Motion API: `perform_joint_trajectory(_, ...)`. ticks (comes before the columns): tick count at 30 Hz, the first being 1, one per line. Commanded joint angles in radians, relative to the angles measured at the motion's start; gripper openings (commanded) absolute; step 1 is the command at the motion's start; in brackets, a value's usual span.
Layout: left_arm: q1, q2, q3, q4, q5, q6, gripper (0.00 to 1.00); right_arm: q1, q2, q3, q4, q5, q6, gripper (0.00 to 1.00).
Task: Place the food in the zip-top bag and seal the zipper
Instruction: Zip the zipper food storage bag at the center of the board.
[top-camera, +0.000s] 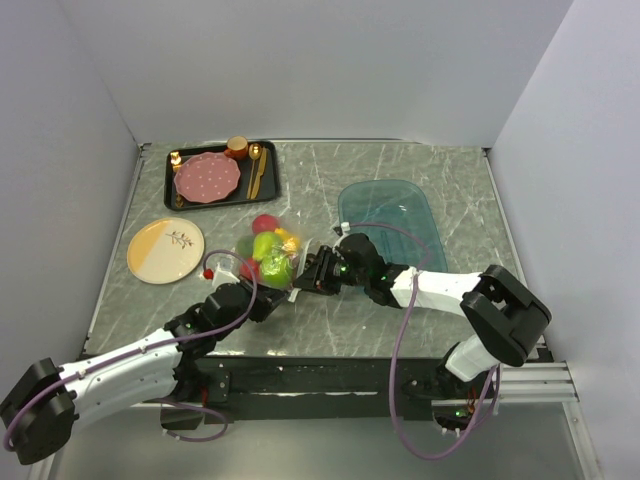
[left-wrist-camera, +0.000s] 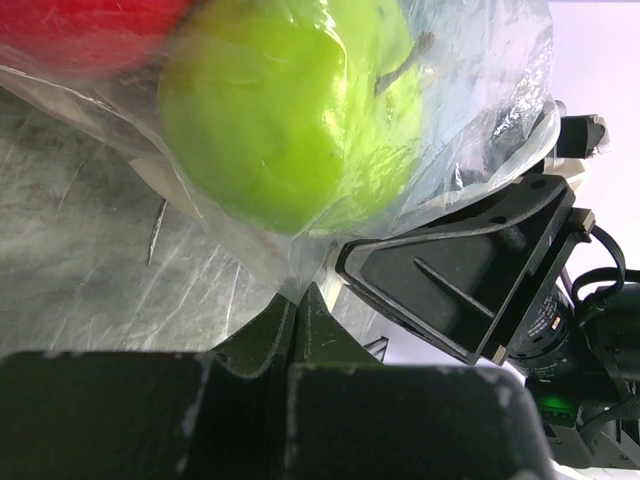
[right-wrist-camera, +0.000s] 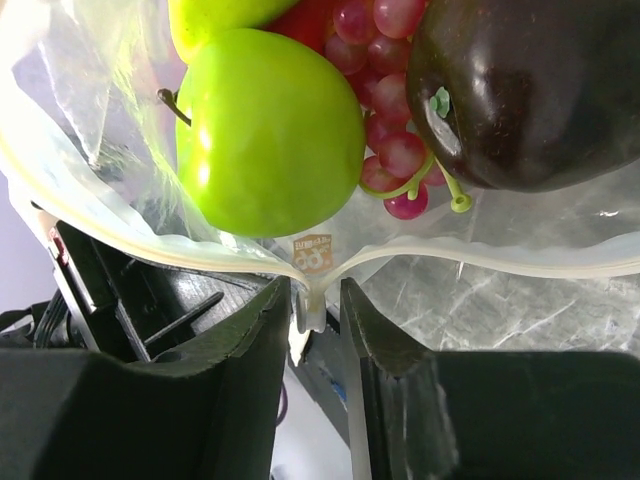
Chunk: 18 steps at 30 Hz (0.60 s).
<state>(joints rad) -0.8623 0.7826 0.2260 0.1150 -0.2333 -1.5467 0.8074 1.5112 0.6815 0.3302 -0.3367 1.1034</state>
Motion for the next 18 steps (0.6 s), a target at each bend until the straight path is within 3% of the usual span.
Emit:
perform_joint_trajectory(1,0.003,-0.008,0.030,0.060,-0.001,0.013,0.01,0.009,-0.011,-0.014,0.050,-0.004,-0.002,0.31)
perform_joint_trajectory(5,0.006,-0.005,0.029,0.063,0.002,0.010,0.01,0.009,-0.019,-0.019,0.043,0.004,-0.004,0.06)
perform_joint_trajectory(8,0.006,-0.011,0.027,0.063,0.003,0.007,0.01,0.007,-0.022,-0.019,0.041,0.004,-0.004,0.00)
perform_joint_trajectory(18,0.006,-0.101,0.024,-0.089,-0.006,0.004,0.01,-0.062,-0.094,0.032,-0.108,0.074,-0.074,0.00)
